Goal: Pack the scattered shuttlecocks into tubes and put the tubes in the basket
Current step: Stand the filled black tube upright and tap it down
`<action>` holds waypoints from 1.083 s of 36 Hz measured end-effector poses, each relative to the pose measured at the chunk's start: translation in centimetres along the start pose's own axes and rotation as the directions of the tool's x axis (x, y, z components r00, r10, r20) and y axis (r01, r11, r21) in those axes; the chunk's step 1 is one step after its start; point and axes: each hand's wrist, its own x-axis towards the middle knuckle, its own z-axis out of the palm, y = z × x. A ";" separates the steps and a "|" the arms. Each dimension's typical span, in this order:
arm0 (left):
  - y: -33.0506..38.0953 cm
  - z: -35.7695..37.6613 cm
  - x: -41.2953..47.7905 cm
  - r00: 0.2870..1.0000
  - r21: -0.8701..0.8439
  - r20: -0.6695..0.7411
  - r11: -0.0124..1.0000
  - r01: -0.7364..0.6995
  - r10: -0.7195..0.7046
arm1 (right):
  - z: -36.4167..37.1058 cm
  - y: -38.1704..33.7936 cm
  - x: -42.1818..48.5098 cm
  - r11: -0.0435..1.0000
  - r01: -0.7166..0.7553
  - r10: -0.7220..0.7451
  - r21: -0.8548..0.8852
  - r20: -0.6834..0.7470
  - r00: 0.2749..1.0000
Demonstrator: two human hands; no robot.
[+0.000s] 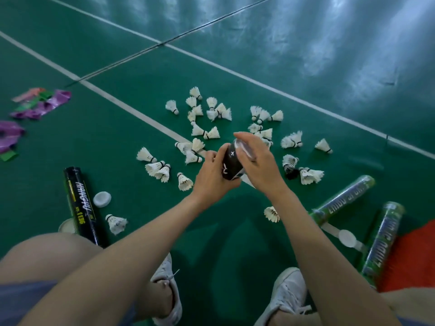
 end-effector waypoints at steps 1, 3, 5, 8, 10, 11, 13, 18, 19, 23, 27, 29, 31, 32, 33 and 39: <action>0.0 0.2 -0.1 1.000 -0.036 -0.011 0.999 0.004 -0.004 | -0.1 -0.1 0.0 0.998 0.024 -0.023 -0.052 0.020 1.000; 0.1 0.6 -0.4 1.000 -0.105 -0.016 0.994 -0.007 0.005 | -0.2 -0.4 0.0 0.980 0.077 -0.064 -0.181 0.075 0.995; -0.2 1.0 -0.7 1.000 -0.161 -0.006 0.987 0.001 -0.002 | 0.0 -0.5 -0.1 0.955 0.090 -0.051 -0.284 0.144 0.988; -1.4 1.5 -0.9 1.000 -0.215 0.023 0.976 0.025 -0.021 | 0.6 -0.3 -0.4 0.963 -0.021 0.088 -0.267 0.240 0.967; -2.3 1.9 -1.0 0.999 -0.233 0.043 0.972 0.029 -0.019 | 1.2 -0.2 -0.6 0.974 -0.076 0.128 -0.211 0.240 0.962; -2.7 2.0 -0.9 0.998 -0.245 0.053 0.969 0.034 -0.021 | 1.4 -0.2 -0.7 0.977 -0.090 0.132 -0.192 0.222 0.966; -3.1 1.7 -0.5 0.994 -0.286 0.100 0.956 0.069 -0.042 | 1.8 -0.1 -0.5 0.980 -0.150 0.173 -0.133 0.186 0.967; -1.7 -1.0 0.1 0.920 -0.622 0.372 0.702 0.347 -0.124 | 1.8 0.5 0.2 0.964 -0.263 0.256 0.020 0.180 0.950; -1.5 -1.3 0.2 0.918 -0.669 0.373 0.647 0.366 -0.134 | 1.7 0.6 0.3 0.960 -0.279 0.269 0.031 0.191 0.944; -0.4 -1.8 0.4 0.923 -0.734 0.347 0.563 0.379 -0.169 | 1.5 0.5 0.5 0.951 -0.307 0.294 0.021 0.233 0.927; 0.3 -1.1 0.4 0.919 -0.661 0.367 0.655 0.367 -0.145 | 1.5 0.6 0.6 0.935 -0.345 0.321 0.078 0.220 0.921; 0.3 -0.9 0.6 0.919 -0.642 0.360 0.671 0.371 -0.164 | 1.3 0.5 0.6 0.931 -0.349 0.323 0.103 0.211 0.923; 0.2 -0.8 0.8 0.918 -0.641 0.354 0.669 0.376 -0.178 | 1.1 0.6 0.6 0.928 -0.351 0.321 0.122 0.213 0.923; 0.2 -0.7 0.8 0.919 -0.639 0.351 0.672 0.375 -0.179 | 1.0 0.6 0.6 0.930 -0.347 0.317 0.118 0.215 0.924; 0.4 -0.7 0.8 0.921 -0.643 0.347 0.671 0.369 -0.175 | 1.0 0.7 0.6 0.937 -0.334 0.308 0.099 0.214 0.927; 0.9 -0.8 1.0 0.942 -0.705 0.292 0.629 0.328 -0.164 | 1.6 0.5 0.8 0.959 -0.156 0.201 -0.237 0.180 0.963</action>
